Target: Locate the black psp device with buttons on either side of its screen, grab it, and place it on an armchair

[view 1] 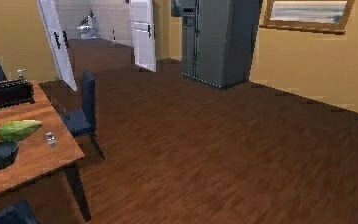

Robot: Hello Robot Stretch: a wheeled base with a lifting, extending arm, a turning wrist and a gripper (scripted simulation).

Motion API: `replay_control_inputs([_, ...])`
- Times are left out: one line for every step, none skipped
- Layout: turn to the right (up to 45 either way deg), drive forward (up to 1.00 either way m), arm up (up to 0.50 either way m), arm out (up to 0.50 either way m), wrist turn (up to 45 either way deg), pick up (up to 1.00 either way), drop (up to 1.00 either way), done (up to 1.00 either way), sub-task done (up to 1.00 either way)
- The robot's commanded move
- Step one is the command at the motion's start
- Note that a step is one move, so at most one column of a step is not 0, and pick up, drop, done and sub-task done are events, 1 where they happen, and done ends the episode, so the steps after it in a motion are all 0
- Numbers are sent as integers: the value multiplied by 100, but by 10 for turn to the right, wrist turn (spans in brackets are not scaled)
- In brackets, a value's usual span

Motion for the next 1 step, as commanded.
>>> replay_control_inputs([-30,0,0,0,0,0,0,0,0])
